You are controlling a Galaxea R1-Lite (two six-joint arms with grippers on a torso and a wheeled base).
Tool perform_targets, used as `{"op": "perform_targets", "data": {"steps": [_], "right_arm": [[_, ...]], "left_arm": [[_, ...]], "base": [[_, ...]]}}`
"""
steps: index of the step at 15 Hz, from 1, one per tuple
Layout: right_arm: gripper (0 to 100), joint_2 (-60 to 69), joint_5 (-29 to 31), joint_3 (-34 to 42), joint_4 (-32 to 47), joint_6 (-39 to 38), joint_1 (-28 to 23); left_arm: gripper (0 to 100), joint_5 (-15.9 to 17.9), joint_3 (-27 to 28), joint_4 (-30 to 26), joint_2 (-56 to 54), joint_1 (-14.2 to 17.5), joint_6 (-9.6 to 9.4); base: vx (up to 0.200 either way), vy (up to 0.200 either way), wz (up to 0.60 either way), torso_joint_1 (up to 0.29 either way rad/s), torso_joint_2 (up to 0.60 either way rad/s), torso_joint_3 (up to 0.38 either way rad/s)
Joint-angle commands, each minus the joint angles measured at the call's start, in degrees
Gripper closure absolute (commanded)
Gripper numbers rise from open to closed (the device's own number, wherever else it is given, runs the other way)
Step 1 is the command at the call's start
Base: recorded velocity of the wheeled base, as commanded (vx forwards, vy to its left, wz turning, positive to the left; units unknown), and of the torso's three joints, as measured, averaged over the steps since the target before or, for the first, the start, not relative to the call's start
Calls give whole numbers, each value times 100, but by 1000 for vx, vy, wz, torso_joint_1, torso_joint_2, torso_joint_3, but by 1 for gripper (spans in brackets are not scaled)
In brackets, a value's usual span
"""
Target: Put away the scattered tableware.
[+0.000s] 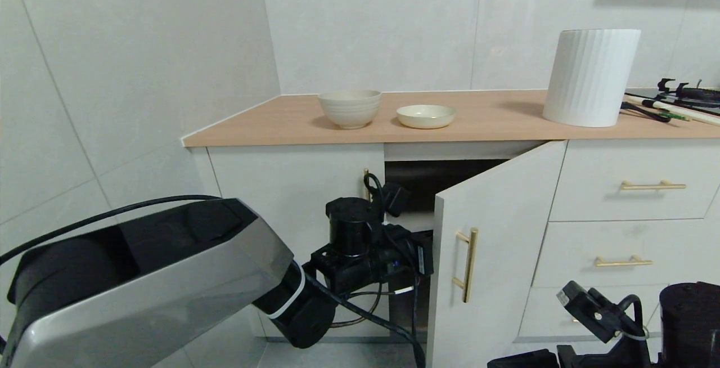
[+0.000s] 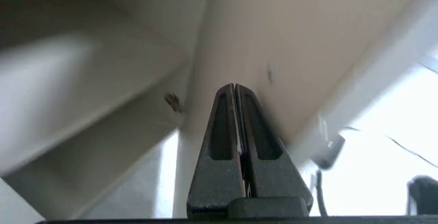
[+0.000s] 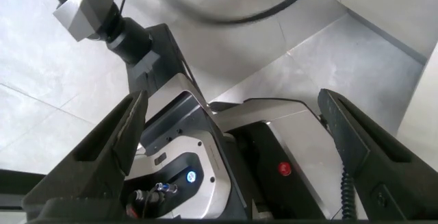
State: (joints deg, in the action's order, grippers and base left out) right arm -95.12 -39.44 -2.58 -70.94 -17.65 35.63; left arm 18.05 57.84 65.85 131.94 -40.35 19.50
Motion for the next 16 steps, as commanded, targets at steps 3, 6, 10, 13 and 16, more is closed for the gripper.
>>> {"op": "perform_targets", "data": {"steps": [3, 6, 10, 13, 16], "right_arm": [[0, -15, -11, 4, 1, -1, 14], [0, -15, -11, 4, 1, -1, 23], [0, -24, -11, 12, 1, -1, 23], [0, -15, -11, 12, -8, -1, 31], [0, 249, -11, 91, -8, -10, 137]], "left_arm": [[100, 5, 218, -81, 130, -17, 1], [100, 5, 368, -231, 139, -17, 1], [100, -4, 843, -442, 324, -8, 1], [100, -4, 992, -609, 420, -25, 1], [100, -30, 948, -618, 148, -421, -26]], "base": [[0, 0, 0, 0, 0, 0], [-200, 0, 0, 6, -1, 2], [0, 0, 0, 0, 0, 0], [0, 0, 0, 0, 0, 0], [0, 0, 0, 0, 0, 0]]}}
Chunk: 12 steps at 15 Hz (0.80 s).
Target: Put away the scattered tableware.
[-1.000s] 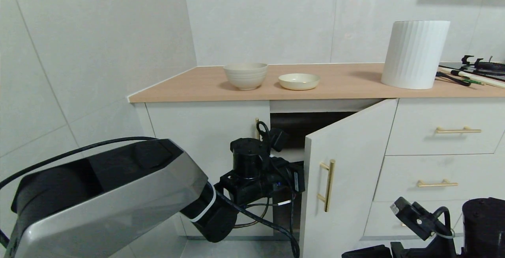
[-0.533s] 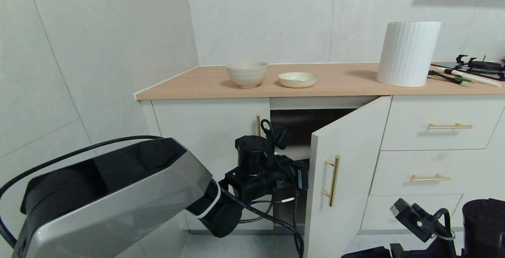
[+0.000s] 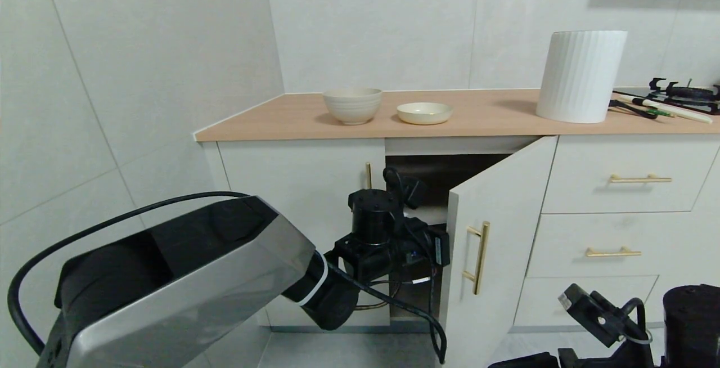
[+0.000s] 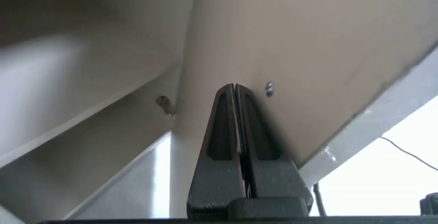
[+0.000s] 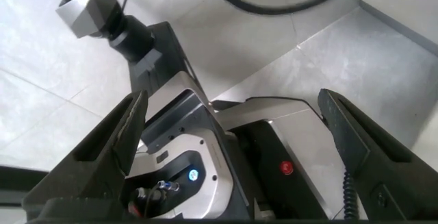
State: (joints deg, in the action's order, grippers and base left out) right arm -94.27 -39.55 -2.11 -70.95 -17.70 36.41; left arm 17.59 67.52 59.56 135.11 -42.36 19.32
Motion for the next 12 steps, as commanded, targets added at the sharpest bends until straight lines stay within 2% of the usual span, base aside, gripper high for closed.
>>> {"op": "perform_targets", "data": {"steps": [1, 2, 3, 4, 5, 7, 8, 9, 10, 11, 12], "right_arm": [[0, 365, -18, 70, -7, -5, 85], [0, 568, -71, 123, -7, -14, 156], [0, 673, -106, 158, 2, -23, 182], [0, 831, -203, 211, 11, -23, 191], [0, 919, -229, 211, 29, -32, 199], [0, 910, -229, 211, 20, -14, 191], [0, 849, -211, 158, 20, -5, 191], [0, 761, -150, 44, 20, -5, 191], [0, 418, 369, -378, 29, -5, 191], [0, 322, 597, -492, 29, -5, 191], [0, -259, 1907, -1187, 29, 30, 191]], "left_arm": [[100, 16, -46, -50, -327, -527, -34], [100, 16, -196, -112, -582, -914, -69], [100, 16, -310, -120, -723, -1108, -95], [100, 43, -600, -147, -1013, -1442, -139], [100, 51, -987, -156, -1259, -1556, -166], [100, -10, -1198, -68, -1347, -1231, -157], [100, -116, -1470, 108, -1584, -730, -157], [100, -203, -1620, 143, -1760, -483, -157], [100, -318, -1892, 117, -2173, -44, -166], [100, -318, -1962, 99, -2287, 61, -174], [100, -318, -2305, -243, -2938, 624, -280]], "base": [[0, 0, 0, 0, 0, 0], [0, 0, 0, 0, 0, 0], [0, 0, 0, 0, 0, 0], [0, 0, 0, 0, 0, 0], [0, 0, 0, 0, 0, 0], [0, 0, 0, 0, 0, 0], [0, 0, 0, 0, 0, 0], [0, 0, 0, 0, 0, 0], [0, 0, 0, 0, 0, 0], [0, 0, 0, 0, 0, 0], [0, 0, 0, 0, 0, 0]]}}
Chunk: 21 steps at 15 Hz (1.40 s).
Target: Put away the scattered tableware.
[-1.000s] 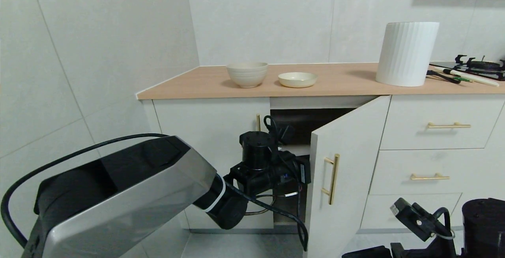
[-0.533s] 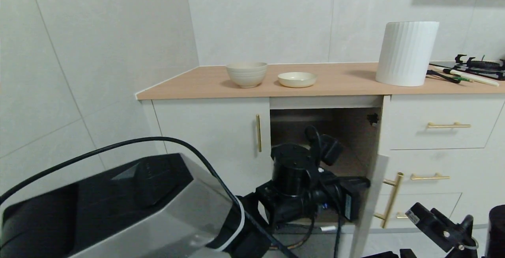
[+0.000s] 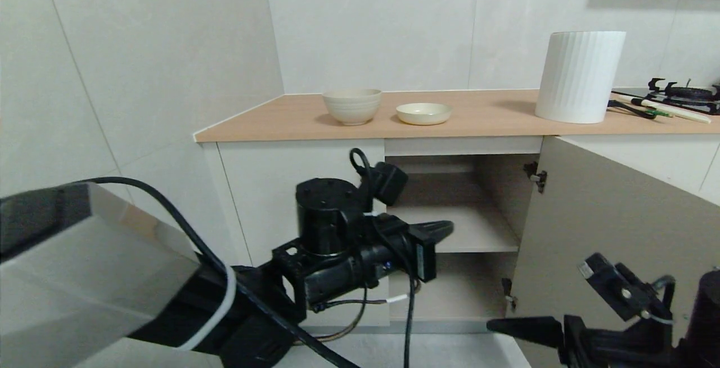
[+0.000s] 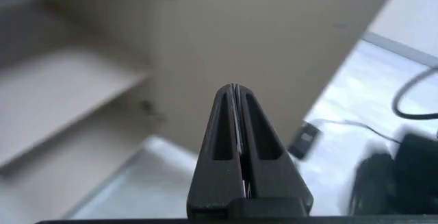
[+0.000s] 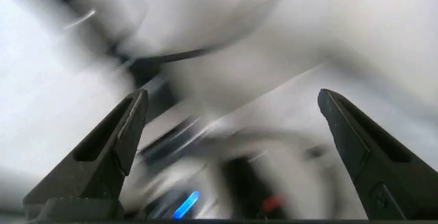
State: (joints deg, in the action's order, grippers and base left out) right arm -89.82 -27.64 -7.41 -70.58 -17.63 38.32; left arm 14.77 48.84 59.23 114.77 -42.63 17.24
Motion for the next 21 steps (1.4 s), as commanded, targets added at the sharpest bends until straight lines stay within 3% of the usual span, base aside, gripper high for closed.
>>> {"op": "perform_targets", "data": {"steps": [1, 3, 4, 6, 8, 9, 10, 11, 13, 17, 21], "right_arm": [[0, -923, 979, -1140, 18, 31, -70], [0, -1055, 997, -1641, 229, 40, -351], [0, -1108, 1015, -2537, 1161, 172, -852], [0, -1081, 1094, -3240, 2022, 515, -1212], [0, -1055, 2219, -4374, 3323, 919, -1335], [0, -1064, 3133, -5033, 4079, 989, -1309], [0, -994, 3273, -5323, 4606, 989, -1283], [0, -923, 3273, -5376, 4764, 989, -1265], [0, -598, 3265, -5306, 5301, 928, -1160], [0, -343, 3309, -5262, 5344, 796, -1098], [0, -18, 3300, -5279, 5687, 787, -993]], "left_arm": [[100, -45, -638, -588, -1344, 1020, -186], [100, -45, -814, -1054, -1801, 1371, -335], [100, -45, -964, -1836, -2433, 1846, -458], [100, -45, -1008, -2267, -2767, 2127, -458], [100, -45, -1043, -2601, -3075, 2453, -458], [100, -45, -1025, -2698, -3198, 2532, -458], [100, -45, -1008, -2768, -3286, 2567, -458], [0, -45, -1008, -2786, -3312, 2584, -458], [0, -10, -999, -2786, -3392, 2743, -397], [0, -247, -999, -2742, -3506, 2857, -432], [0, -238, -990, -2803, -3585, 2857, -449]], "base": [[0, 0, 0, 0, 0, 0], [0, 0, 0, 0, 0, 0], [0, 0, 0, 0, 0, 0], [0, 0, 0, 0, 0, 0], [0, 0, 0, 0, 0, 0], [0, 0, 0, 0, 0, 0], [0, 0, 0, 0, 0, 0], [0, 0, 0, 0, 0, 0], [0, 0, 0, 0, 0, 0], [0, 0, 0, 0, 0, 0], [0, 0, 0, 0, 0, 0]]}}
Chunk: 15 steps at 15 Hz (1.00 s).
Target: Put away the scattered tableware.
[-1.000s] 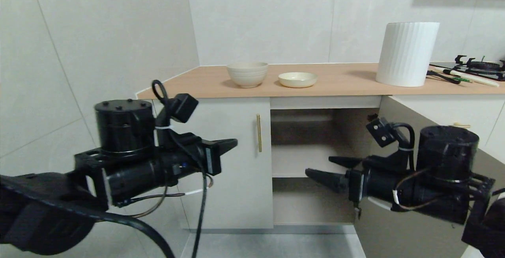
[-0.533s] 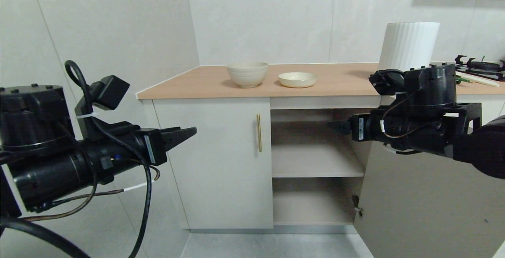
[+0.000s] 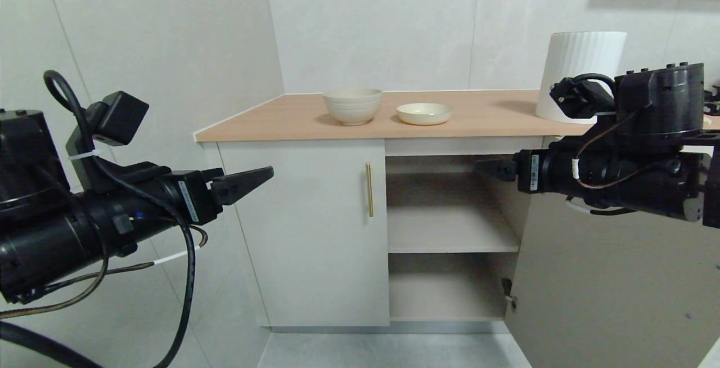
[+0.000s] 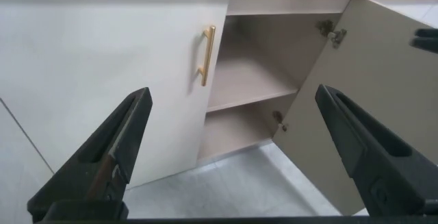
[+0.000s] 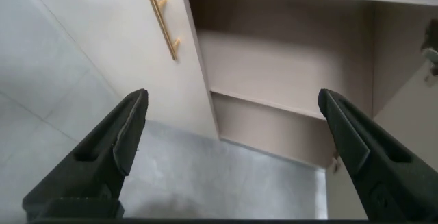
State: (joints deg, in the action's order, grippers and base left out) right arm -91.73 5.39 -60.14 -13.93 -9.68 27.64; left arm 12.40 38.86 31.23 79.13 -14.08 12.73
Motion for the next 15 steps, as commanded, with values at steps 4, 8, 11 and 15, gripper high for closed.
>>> {"op": "perform_targets", "data": {"steps": [4, 8, 11, 15], "right_arm": [[0, 173, -3, 19, 31, -8, 190], [0, 147, -3, -7, 101, -16, 190], [0, 138, -47, -33, 110, -122, 190], [0, 191, -47, -121, 110, -605, 313]], "left_arm": [[0, 8, 139, -258, -73, 19, 11], [0, 8, 192, -320, -117, 98, 11], [0, 8, 236, -320, -91, 204, 19], [0, 8, 253, -320, -55, 230, 37]], "base": [[200, 0, 0, -1, -2, 1], [200, 0, 0, 6, -4, 0], [200, 0, 0, 1, 1, 1], [200, 0, 0, 2, 5, 4]]}}
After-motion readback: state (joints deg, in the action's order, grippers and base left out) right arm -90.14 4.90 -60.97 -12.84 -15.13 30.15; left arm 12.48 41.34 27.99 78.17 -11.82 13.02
